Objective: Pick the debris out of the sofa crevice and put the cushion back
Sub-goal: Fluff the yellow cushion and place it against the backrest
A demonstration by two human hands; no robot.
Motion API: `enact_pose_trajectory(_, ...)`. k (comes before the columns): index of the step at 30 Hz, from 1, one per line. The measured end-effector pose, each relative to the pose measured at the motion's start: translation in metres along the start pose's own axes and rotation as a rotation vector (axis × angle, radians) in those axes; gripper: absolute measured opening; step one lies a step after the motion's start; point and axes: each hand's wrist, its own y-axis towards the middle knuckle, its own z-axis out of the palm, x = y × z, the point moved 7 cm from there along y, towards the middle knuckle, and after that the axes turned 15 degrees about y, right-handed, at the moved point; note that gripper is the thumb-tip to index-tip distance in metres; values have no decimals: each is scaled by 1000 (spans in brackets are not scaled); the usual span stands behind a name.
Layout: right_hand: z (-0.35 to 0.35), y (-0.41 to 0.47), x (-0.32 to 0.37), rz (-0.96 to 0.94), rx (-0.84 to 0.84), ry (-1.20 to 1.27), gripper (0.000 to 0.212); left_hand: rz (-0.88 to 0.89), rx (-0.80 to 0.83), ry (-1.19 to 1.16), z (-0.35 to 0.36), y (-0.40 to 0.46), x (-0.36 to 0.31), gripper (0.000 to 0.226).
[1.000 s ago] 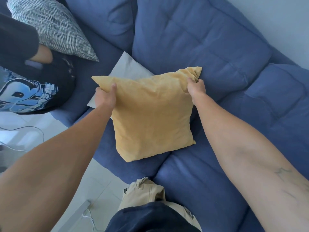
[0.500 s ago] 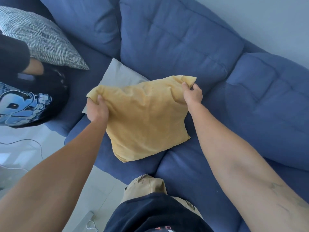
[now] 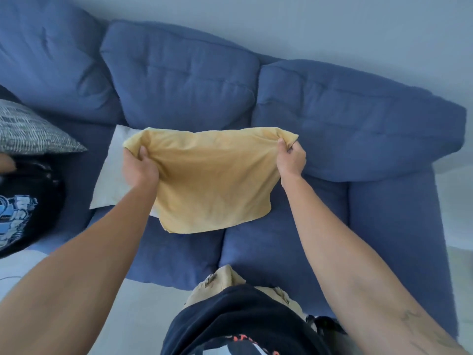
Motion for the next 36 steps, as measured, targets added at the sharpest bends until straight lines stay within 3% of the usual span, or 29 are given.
enact_pose_trajectory(10, -183, 17, 1, -19, -272, 82, 27, 293, 102, -183, 72, -77, -107, 23)
enact_pose_trajectory(17, -271, 44, -3, -13, -391, 48, 28, 374, 180, -166, 122, -132, -161, 36)
enact_pose_trajectory(24, -308, 86, -14, 32, -421, 21, 29, 361, 223, -154, 168, -149, -201, 45)
enact_pose_trajectory(29, -308, 120, -16, 70, -407, 7, 29, 357, 211, -144, 187, -149, -228, 31)
enact_pose_trajectory(36, -303, 149, -11, 91, -386, 45, 24, 363, 372, 20, 214, -136, -256, 42)
